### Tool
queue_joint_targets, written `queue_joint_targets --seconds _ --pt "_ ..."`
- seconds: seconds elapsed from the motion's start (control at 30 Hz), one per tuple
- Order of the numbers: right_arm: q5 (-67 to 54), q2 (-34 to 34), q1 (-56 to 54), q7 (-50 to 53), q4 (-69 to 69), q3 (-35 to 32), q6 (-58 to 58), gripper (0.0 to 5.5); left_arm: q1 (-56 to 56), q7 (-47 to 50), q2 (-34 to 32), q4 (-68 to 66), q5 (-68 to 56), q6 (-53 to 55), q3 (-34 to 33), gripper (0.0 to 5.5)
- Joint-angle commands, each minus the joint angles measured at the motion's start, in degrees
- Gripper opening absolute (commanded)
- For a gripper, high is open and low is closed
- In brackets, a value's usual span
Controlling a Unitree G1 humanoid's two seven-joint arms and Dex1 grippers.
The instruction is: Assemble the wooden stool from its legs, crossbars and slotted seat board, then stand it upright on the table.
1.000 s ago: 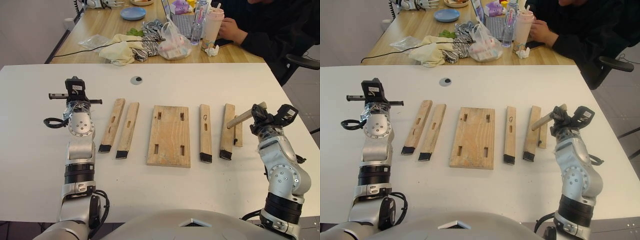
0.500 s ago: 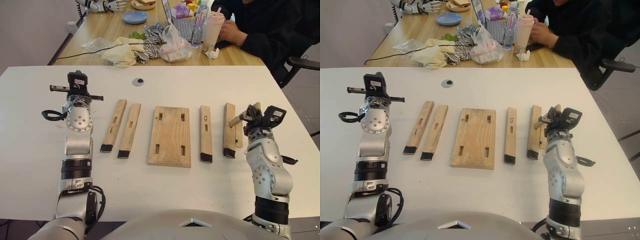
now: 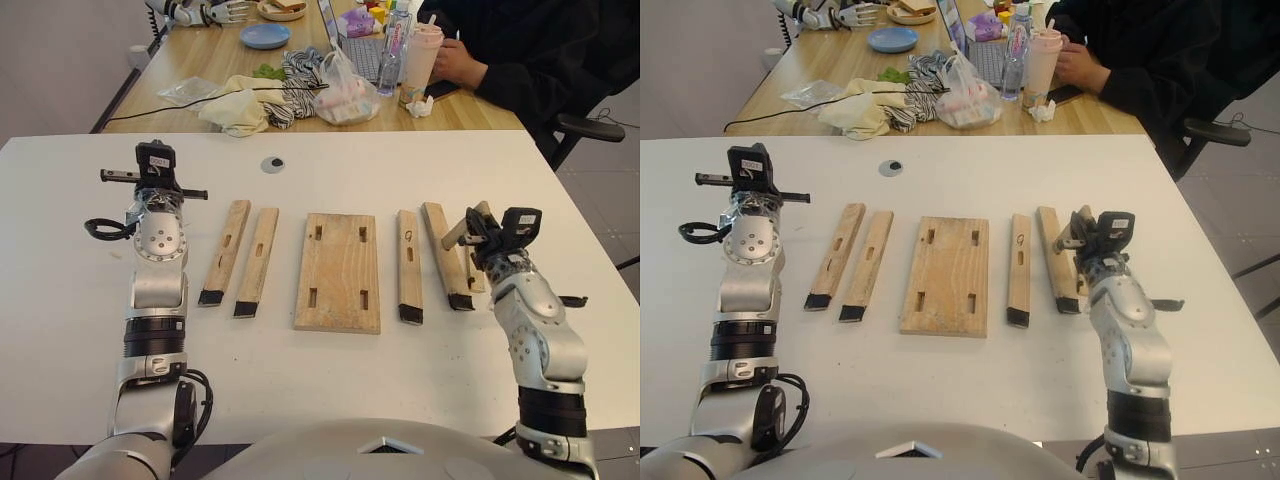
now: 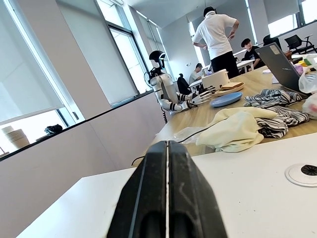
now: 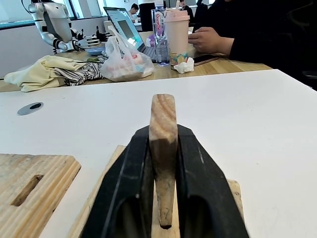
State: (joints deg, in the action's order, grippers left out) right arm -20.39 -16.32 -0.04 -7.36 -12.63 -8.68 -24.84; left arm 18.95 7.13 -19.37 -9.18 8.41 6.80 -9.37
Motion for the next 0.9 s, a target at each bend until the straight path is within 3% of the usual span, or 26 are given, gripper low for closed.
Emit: queue_joint_targets --seconds 0.03,0.13,0.2,0.43,0.6,0.77,0.9 --pt "0.8 -2.6 2.8 -3.5 11.8 2.8 -11.9 0.38 1.9 2.7 1.1 -2.3 -0.1 -2.2 -1.2 0.0" --pt "1.4 -3.3 3.0 -4.6 11.7 3.7 -11.5 0.38 1.5 3.9 1.4 -3.2 -0.4 -3.3 -1.7 0.0" --pt "1.9 -3.8 3.9 -5.5 11.2 4.6 -11.4 1.0 1.2 4.5 1.7 -3.6 -0.4 -3.9 -2.0 0.0" --pt "2.7 -6.2 2.1 -7.8 10.0 4.2 -14.5 1.98 1.4 5.5 2.4 -3.9 0.0 -4.9 -2.1 0.0" --pt "0.1 -12.3 -2.2 -10.9 2.4 2.4 -26.6 2.7 -1.9 7.2 3.4 0.3 0.4 -3.8 -2.9 0.0" --pt "-1.1 -15.4 -2.1 -13.7 -1.5 3.0 -33.7 2.7 -4.9 7.3 3.9 4.5 1.5 -2.8 -2.2 0.0" --pt "-0.1 -14.9 -0.5 -14.5 -3.3 4.4 -34.2 2.08 -3.9 6.4 3.0 8.2 0.4 -0.6 -4.1 0.0"
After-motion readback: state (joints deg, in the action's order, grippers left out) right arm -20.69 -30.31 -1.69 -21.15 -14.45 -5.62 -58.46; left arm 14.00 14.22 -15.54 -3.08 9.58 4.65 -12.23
